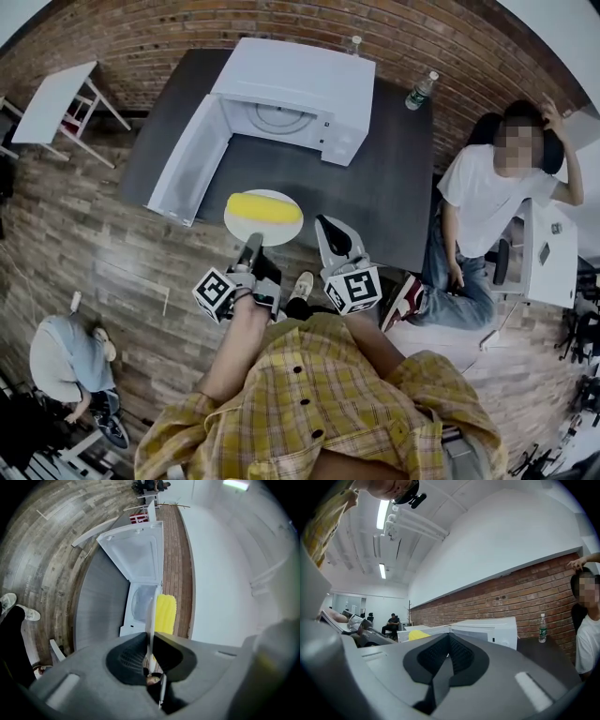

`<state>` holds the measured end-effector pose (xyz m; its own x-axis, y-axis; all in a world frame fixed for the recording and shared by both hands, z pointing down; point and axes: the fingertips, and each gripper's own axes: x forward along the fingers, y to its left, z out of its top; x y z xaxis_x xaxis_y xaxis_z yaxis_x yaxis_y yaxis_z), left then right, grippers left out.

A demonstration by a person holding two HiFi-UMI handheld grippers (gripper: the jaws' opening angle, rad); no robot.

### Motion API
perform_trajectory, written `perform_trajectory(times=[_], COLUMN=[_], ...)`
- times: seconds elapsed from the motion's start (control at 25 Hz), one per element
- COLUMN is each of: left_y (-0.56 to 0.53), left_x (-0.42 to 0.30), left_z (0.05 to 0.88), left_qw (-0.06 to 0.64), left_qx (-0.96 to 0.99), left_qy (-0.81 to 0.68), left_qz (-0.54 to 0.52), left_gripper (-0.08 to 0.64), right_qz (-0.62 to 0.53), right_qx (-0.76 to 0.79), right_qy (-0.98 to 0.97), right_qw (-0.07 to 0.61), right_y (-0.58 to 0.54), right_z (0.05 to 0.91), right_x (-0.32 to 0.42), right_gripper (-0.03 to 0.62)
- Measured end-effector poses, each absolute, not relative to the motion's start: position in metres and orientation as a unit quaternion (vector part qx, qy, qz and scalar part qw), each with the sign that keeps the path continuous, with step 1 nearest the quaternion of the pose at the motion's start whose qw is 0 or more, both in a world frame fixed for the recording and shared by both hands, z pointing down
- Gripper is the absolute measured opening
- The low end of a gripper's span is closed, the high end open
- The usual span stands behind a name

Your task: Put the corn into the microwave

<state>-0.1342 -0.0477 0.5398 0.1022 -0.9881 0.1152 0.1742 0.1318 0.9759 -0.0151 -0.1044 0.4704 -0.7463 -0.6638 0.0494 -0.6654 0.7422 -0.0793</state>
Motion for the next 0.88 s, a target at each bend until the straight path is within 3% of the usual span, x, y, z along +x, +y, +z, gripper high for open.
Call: perform_trajectory(times=[0.88], left_y=[-0.152], left_x=[-0.158], left_z=[0.548], left_qw=[0.589], left_qx=[0.445], left_qy=[-0.472], left_qz=[-0.481], left_gripper=[0.032], right_qz=[0.067], right_qx=[0.384], right_qy=[-0.921], right_qw=[0.005], right_y=[-0.197], right_z=[0.485], right_x=[-0.029], right_gripper=[0.003])
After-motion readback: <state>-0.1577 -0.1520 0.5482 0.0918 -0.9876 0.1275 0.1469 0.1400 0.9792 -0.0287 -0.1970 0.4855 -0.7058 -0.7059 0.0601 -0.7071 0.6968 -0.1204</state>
